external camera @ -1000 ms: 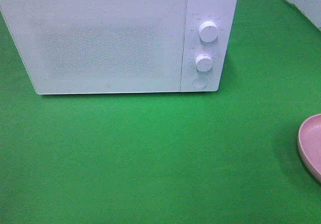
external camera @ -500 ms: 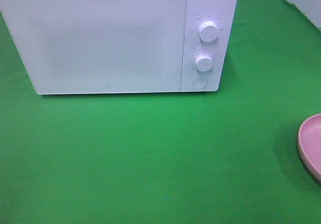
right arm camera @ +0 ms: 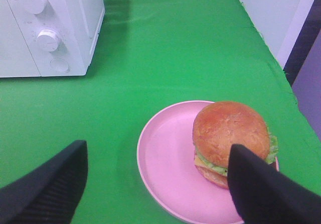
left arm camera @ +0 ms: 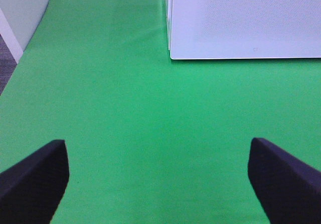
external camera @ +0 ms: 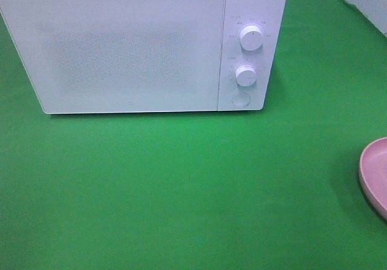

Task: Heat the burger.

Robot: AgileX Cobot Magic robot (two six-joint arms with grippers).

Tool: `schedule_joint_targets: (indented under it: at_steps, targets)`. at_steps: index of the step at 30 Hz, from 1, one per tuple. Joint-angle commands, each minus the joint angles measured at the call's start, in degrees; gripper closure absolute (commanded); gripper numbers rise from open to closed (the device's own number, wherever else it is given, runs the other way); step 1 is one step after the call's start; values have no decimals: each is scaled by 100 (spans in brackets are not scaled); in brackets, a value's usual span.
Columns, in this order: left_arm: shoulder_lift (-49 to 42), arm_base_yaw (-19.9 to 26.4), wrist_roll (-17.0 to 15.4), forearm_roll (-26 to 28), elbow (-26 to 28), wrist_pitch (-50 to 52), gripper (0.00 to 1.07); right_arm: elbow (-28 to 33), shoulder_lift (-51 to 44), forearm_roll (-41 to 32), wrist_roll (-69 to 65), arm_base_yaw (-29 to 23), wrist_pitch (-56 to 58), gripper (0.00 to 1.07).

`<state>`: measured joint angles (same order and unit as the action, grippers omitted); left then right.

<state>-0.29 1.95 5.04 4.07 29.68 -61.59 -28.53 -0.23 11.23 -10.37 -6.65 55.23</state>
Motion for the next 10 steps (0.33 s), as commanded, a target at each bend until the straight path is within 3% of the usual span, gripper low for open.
schedule_joint_targets:
  at_steps: [1, 10]
  targets:
    - [-109, -34, 6, 29, -17, 23, 17, 23, -155, 23, 57, 46, 0, 33]
    - [-109, -34, 6, 29, -17, 23, 17, 23, -155, 23, 57, 46, 0, 33]
